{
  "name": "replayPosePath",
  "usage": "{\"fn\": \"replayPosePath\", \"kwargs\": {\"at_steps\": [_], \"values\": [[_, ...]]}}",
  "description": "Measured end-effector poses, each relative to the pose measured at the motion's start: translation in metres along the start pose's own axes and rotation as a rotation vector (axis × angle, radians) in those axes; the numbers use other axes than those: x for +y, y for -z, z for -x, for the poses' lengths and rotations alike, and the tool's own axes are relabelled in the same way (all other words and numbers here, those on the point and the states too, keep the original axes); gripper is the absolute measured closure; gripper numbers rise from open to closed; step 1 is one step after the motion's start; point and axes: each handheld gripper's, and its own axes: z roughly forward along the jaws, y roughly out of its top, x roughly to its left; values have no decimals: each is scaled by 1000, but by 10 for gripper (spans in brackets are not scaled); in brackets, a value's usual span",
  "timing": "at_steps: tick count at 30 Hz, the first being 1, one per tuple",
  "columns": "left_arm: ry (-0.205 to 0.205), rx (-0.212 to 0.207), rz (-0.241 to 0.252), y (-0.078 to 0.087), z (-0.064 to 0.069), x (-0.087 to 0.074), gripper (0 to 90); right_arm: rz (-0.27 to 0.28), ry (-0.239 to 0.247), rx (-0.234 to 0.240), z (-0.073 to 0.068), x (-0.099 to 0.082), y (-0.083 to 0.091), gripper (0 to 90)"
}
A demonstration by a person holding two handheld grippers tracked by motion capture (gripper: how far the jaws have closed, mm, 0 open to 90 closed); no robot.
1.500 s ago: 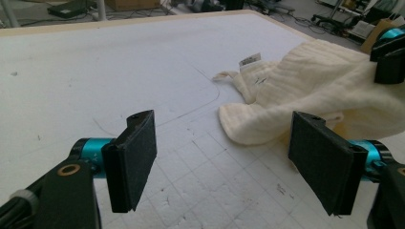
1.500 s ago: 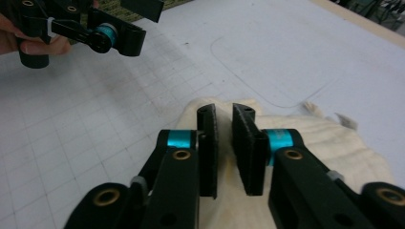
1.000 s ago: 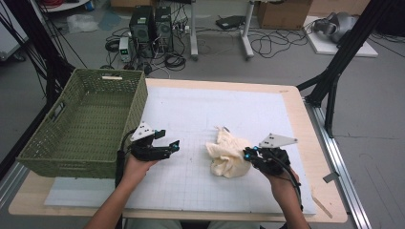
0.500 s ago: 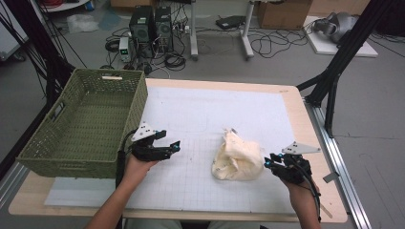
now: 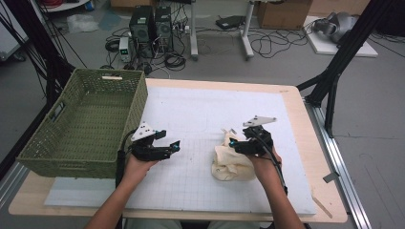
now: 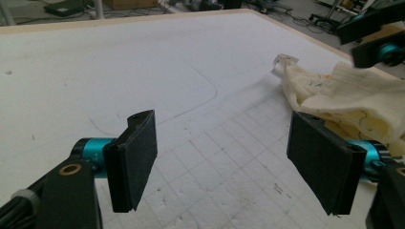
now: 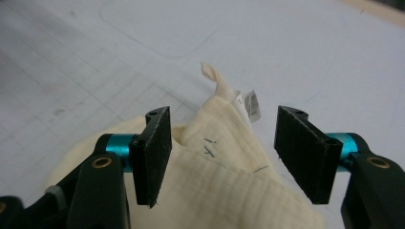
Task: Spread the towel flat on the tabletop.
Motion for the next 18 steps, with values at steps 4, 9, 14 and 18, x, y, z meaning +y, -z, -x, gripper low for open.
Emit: {"fn": "replayPosePath", "kwargs": {"at_steps": [4,9,14,18], "values": [[-2,-3,-3,-1,0,0,261,-90,5,-15,0,0,-24,344],[4,0,7,1,0,0,263,-191,-4,-32,1,-4,-49,339],[0,2,5,1,-1,0,266,-244,-26,25,2,-7,-62,498],[0,6,7,1,-1,0,266,-231,-9,109,-2,-6,-63,787]]}}
